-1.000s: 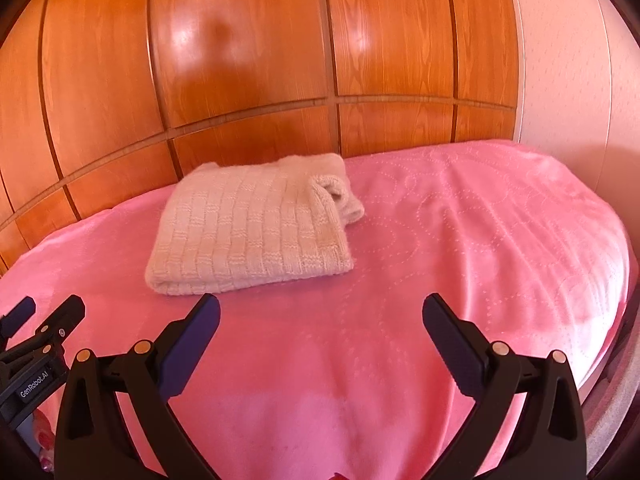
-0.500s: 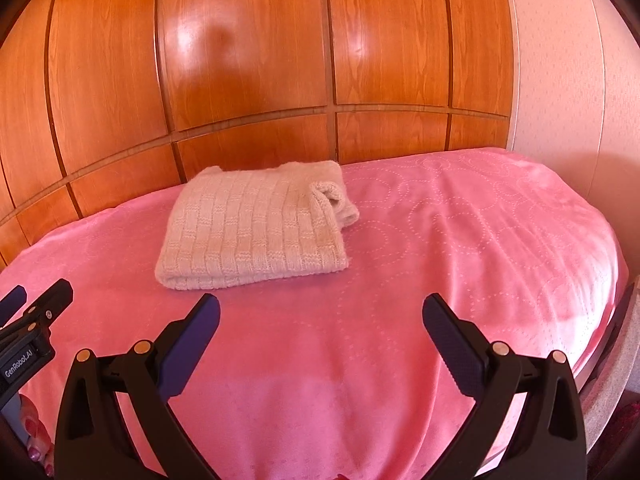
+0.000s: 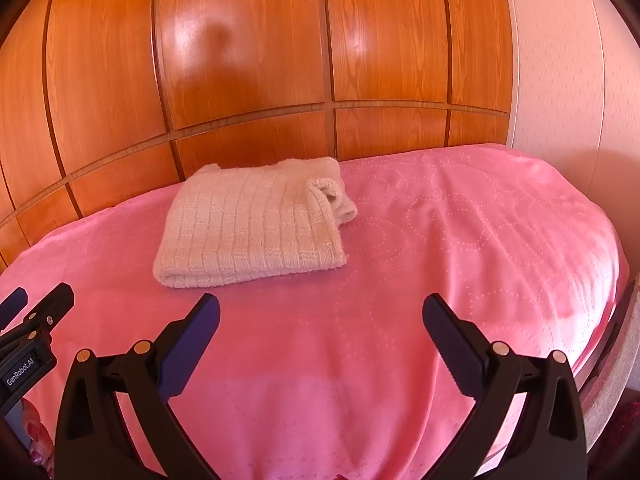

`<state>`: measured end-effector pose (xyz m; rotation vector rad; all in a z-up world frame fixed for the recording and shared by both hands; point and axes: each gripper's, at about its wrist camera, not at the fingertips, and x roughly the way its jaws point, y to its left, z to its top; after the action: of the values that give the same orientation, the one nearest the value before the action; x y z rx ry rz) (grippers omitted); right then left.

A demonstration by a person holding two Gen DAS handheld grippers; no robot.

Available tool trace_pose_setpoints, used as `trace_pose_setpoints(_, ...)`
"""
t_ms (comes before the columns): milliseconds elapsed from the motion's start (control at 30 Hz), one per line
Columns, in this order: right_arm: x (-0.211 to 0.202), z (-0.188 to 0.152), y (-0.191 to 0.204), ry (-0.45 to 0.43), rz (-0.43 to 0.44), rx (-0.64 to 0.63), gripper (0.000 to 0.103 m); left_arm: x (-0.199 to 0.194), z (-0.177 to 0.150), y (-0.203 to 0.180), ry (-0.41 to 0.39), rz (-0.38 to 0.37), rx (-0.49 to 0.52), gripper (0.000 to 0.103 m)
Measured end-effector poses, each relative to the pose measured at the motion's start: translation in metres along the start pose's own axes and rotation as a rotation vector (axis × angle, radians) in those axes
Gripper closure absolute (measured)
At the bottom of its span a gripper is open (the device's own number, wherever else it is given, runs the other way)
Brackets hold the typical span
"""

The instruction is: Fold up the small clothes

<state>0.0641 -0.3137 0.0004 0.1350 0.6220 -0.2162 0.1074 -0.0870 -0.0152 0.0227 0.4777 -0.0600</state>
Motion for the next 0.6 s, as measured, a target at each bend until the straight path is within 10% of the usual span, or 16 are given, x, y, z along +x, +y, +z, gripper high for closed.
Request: trace_pose_setpoints(600,0.0017,-0.0009,-0.0022,0.008,0.003,0.000,0.002,0.0000,-0.0030,-0.0044,0.004,-0.003,0.009,0.004)
